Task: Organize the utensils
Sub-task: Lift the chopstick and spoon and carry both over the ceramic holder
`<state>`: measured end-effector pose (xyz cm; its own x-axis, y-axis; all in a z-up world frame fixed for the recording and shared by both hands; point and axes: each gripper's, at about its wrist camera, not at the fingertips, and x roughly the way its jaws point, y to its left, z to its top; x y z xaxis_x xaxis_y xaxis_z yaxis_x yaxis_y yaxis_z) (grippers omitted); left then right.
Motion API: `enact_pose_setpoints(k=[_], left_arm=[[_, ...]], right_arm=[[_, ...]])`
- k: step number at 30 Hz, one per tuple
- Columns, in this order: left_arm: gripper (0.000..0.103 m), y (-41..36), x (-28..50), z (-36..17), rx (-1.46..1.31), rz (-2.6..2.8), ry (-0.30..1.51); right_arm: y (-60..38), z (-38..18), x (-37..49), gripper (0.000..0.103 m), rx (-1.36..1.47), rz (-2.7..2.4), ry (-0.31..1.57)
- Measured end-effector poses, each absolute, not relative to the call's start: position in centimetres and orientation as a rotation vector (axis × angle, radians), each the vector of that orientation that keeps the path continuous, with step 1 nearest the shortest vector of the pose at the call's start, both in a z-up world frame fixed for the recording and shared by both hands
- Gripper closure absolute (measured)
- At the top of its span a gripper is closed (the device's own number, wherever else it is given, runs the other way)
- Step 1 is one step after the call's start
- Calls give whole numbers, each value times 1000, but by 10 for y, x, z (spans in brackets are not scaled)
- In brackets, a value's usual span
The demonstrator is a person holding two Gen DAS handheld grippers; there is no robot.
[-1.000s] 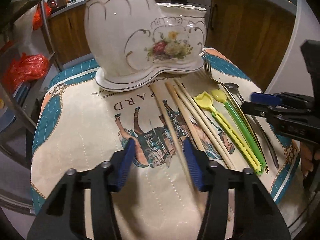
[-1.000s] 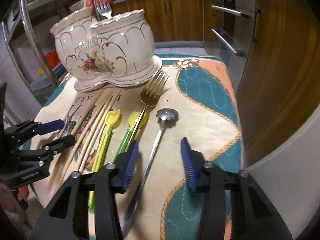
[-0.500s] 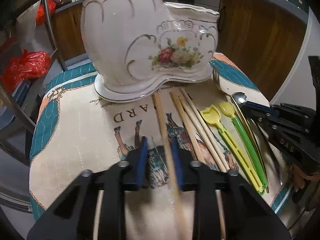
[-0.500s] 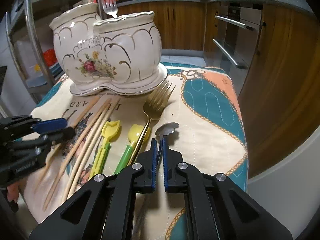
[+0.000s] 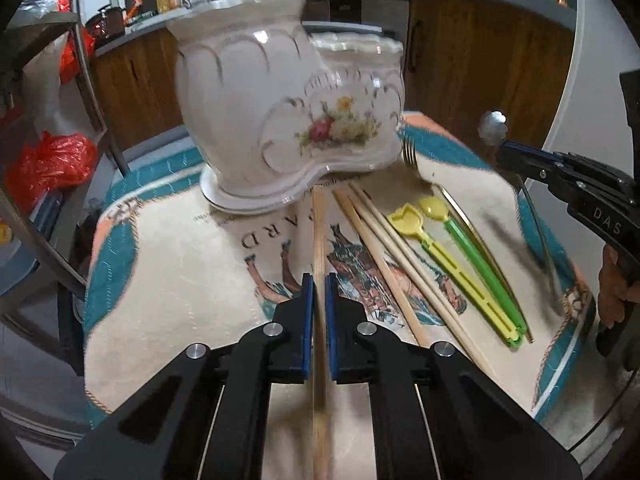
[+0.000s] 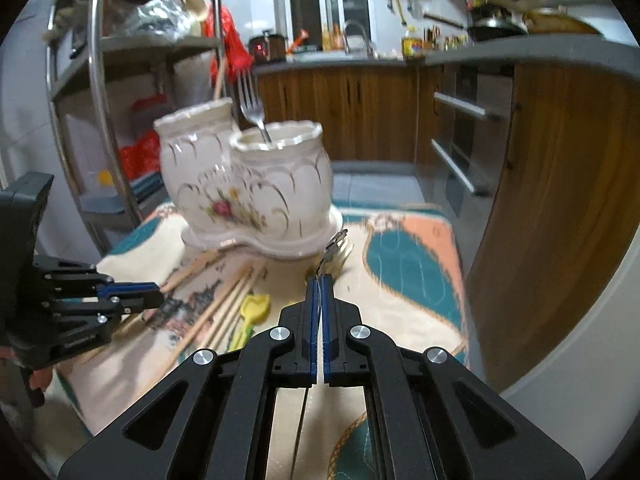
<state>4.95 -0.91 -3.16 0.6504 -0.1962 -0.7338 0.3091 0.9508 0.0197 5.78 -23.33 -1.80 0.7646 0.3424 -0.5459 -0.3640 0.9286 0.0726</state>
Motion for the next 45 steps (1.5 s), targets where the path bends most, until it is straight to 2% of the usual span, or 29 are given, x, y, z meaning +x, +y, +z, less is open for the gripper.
enact_pose_setpoints(k=[10,16,22,35,40,45], left_arm=[[97,2,17,21,115,-337,509],[97,13,16,41,58,-319,423],[97,24,21,63,14,-308,339],[97,46,85,134,-157,-288,170],[97,37,118,144,-167,-249,116],[97,29,153,132,-185,-234,100]], right_arm=[[-233,14,33,100,-27,402,400],[-227,36,27,100,-46,368,253],[-223,58,38,100,-50,357,190],[-212,120,75,100,9,395,58],[-209,121,97,100,54,394,46],[-209,106,118,100,106,376,73]])
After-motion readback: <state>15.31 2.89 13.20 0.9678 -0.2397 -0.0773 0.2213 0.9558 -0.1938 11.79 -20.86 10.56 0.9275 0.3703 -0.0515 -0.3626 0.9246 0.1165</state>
